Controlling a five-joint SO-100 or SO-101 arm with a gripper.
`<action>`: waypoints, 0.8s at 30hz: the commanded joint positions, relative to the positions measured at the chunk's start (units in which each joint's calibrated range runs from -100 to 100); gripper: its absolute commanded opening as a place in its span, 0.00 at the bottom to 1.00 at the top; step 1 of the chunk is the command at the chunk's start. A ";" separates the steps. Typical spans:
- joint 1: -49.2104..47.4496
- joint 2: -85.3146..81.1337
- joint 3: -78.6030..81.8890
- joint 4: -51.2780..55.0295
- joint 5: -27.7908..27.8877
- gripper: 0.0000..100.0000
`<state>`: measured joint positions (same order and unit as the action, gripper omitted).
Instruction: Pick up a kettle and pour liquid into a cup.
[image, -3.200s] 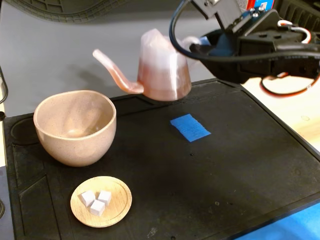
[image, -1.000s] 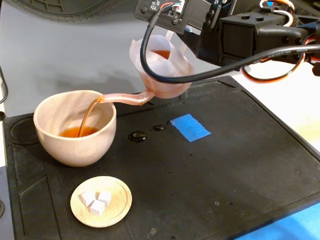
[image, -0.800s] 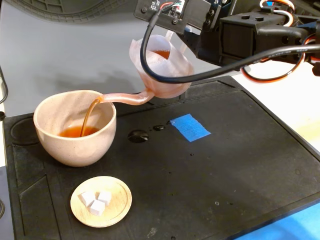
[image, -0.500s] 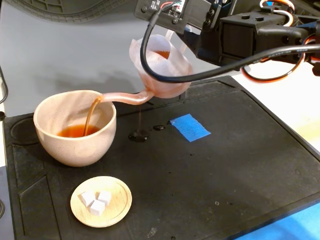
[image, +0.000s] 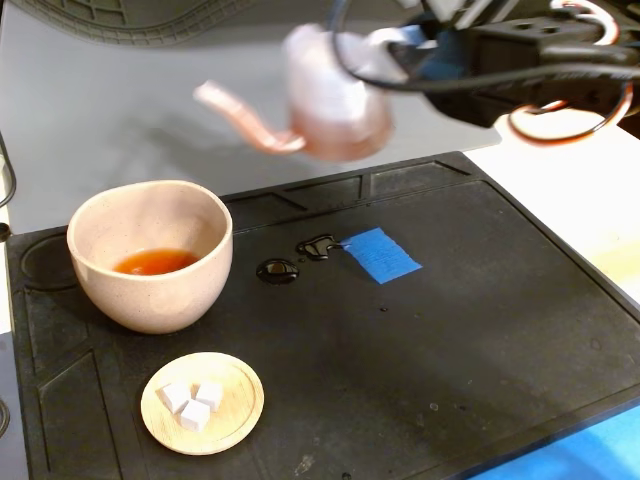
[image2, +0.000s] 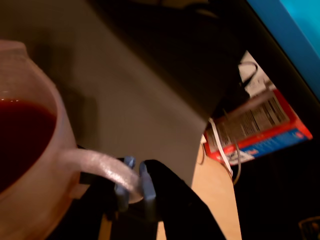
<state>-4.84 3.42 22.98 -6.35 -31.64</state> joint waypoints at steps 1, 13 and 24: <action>1.22 -1.04 -2.74 0.16 -3.65 0.01; 1.91 -0.52 11.23 -0.70 -3.92 0.01; 1.91 9.37 10.78 -8.74 -3.92 0.01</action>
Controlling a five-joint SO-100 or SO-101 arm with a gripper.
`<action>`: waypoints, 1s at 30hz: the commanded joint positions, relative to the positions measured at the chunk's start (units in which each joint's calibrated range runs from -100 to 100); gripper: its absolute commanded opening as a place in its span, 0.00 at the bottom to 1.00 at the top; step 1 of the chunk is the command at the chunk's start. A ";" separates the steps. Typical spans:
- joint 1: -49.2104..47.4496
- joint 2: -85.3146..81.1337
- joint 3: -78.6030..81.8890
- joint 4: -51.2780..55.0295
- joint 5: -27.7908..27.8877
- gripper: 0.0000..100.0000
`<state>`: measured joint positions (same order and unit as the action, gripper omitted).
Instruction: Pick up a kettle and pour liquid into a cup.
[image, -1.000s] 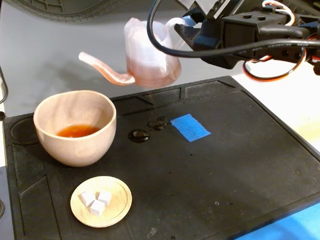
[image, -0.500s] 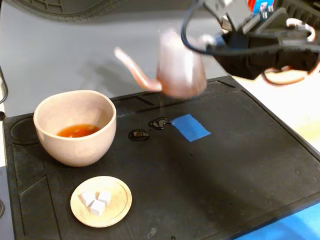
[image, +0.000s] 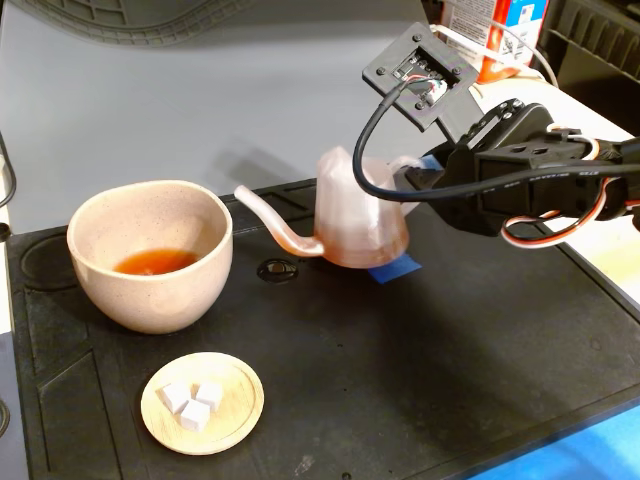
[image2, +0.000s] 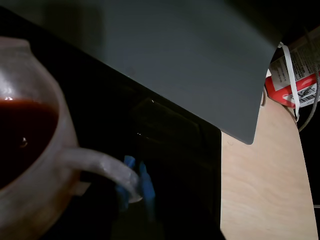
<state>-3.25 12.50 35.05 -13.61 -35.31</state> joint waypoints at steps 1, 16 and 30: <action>0.32 0.98 -1.57 -1.56 -0.25 0.01; 2.98 1.66 -1.66 -1.56 0.22 0.01; 2.38 1.66 -0.84 -1.56 3.16 0.01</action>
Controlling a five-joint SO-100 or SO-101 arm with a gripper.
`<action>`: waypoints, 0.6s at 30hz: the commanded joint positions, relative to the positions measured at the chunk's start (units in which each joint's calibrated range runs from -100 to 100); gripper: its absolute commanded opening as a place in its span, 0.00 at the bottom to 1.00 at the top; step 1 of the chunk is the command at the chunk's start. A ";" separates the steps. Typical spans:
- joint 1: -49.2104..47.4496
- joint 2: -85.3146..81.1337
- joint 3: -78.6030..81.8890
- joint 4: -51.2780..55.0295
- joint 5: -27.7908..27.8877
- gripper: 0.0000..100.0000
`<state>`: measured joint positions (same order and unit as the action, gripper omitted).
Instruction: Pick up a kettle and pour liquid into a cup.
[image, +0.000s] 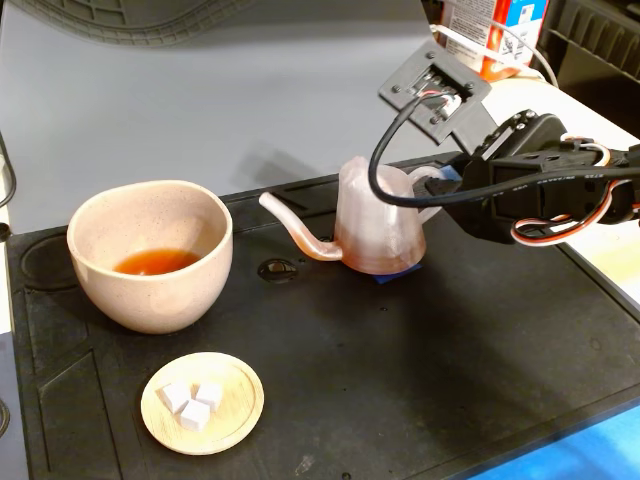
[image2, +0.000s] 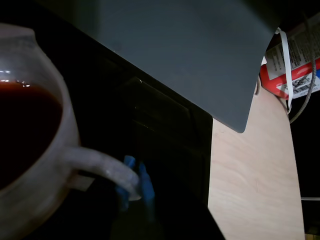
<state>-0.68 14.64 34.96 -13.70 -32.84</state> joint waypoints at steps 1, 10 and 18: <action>-0.19 -0.48 -0.75 -1.48 0.70 0.01; -0.19 -0.48 -0.56 -1.48 0.70 0.01; -0.19 -0.48 -0.38 -1.48 0.70 0.07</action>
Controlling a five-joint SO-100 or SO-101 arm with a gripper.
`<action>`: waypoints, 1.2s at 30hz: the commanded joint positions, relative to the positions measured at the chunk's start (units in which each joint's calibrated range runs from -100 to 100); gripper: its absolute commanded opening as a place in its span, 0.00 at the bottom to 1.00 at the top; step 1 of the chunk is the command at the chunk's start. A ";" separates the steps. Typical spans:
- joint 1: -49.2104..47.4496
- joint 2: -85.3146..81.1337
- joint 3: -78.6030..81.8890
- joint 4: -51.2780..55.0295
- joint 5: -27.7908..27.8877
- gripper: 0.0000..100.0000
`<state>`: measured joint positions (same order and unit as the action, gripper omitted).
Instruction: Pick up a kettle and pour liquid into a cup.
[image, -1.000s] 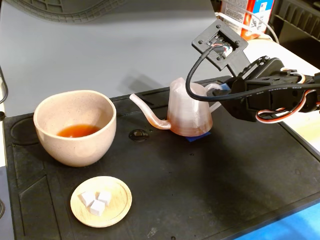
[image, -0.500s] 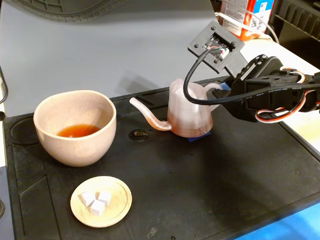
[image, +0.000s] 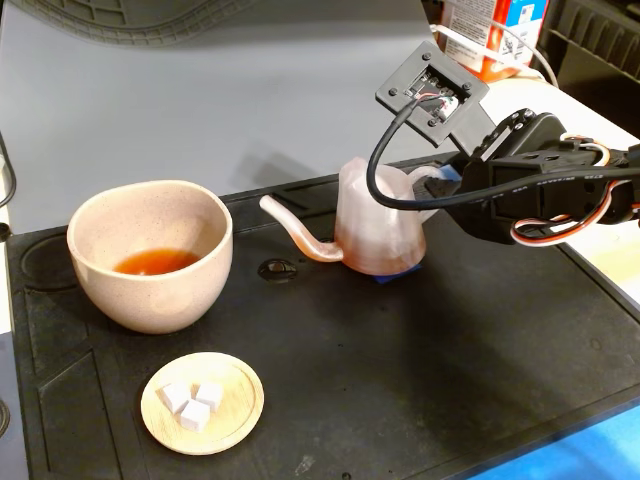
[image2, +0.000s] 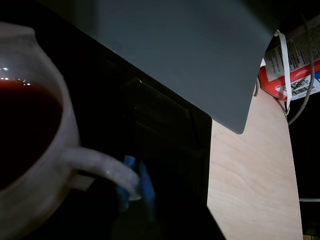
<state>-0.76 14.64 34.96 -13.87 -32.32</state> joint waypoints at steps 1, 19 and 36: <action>-0.12 -0.48 -0.38 -1.22 0.23 0.12; -1.34 -0.48 1.43 -1.22 0.28 0.16; -0.73 -3.97 8.06 -0.78 -0.14 0.15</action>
<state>-1.81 14.55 41.19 -14.31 -32.37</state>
